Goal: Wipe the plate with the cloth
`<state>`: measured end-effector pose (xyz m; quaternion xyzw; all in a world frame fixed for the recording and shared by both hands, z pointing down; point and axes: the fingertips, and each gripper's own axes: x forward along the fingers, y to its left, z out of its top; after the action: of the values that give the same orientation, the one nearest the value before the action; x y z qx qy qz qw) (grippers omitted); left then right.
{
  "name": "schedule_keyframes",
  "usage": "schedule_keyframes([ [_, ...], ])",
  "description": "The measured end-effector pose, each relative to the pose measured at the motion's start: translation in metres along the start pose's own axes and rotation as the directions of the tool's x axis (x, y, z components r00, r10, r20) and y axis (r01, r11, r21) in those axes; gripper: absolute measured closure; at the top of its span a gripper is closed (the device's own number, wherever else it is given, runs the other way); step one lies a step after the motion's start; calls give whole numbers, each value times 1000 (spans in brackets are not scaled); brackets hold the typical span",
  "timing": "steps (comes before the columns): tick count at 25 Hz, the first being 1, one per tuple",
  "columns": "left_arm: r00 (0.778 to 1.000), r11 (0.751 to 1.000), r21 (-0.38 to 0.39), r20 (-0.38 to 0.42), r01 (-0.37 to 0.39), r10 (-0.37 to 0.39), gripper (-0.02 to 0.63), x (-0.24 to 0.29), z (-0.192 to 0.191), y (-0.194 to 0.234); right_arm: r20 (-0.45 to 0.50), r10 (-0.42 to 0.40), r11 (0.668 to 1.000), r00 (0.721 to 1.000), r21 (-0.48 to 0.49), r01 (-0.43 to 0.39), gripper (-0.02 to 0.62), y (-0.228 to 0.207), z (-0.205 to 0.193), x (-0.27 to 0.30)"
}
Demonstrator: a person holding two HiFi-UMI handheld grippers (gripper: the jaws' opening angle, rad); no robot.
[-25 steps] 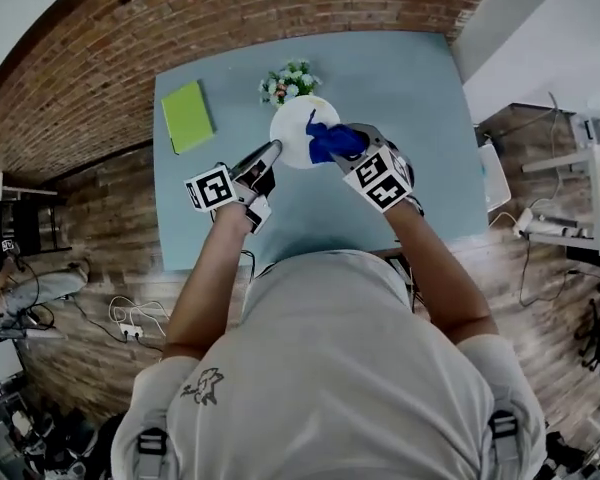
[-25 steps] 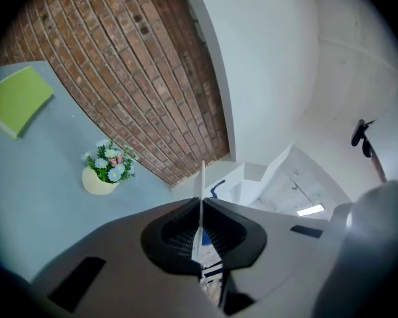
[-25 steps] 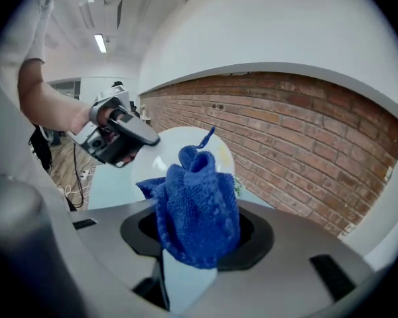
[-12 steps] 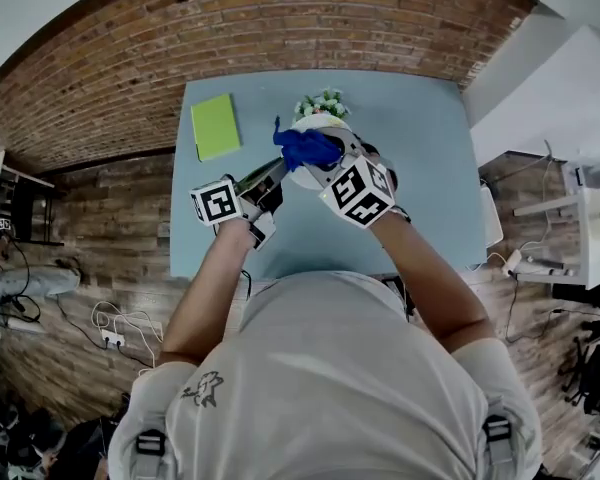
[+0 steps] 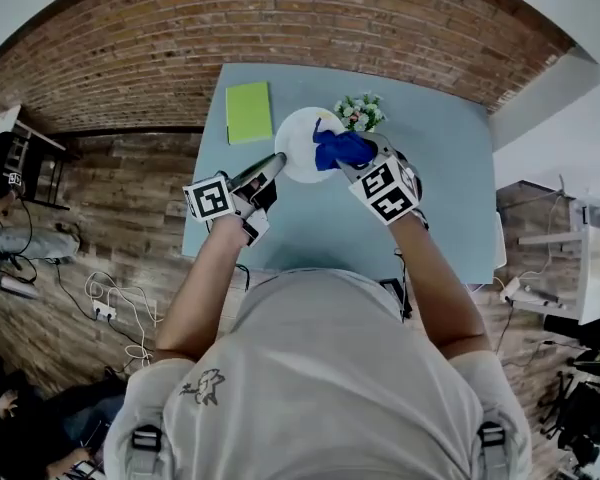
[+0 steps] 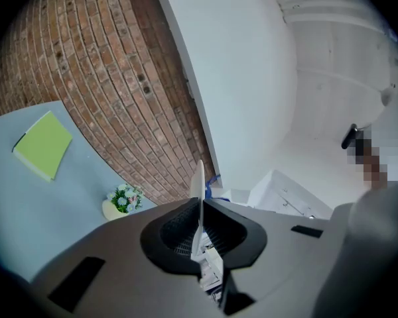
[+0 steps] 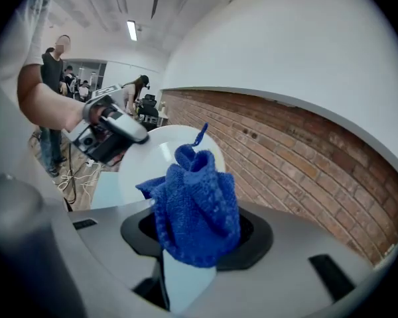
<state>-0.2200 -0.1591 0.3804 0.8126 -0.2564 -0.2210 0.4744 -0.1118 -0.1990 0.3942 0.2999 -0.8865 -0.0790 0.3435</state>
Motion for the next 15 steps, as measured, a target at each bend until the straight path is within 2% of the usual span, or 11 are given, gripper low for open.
schedule_keyframes([
  [3, 999, 998, 65, -48, 0, 3, 578, -9, -8, -4, 29, -62, 998, 998, -16, 63, 431, -21, 27, 3],
  [6, 998, 987, 161, -68, -3, 14, 578, -14, -3, -8, 81, -74, 995, 994, -62, 80, 431, -16, 66, 7],
  [10, 999, 987, 158, -46, 7, 0, 578, -17, 6, -15, 137, -7, 992, 991, -121, 24, 431, 22, 102, 17],
  [15, 1000, 997, 74, 28, 2, -4, 580, -25, 23, -11, 141, 78, 990, 987, -129, -60, 431, 62, 104, 18],
])
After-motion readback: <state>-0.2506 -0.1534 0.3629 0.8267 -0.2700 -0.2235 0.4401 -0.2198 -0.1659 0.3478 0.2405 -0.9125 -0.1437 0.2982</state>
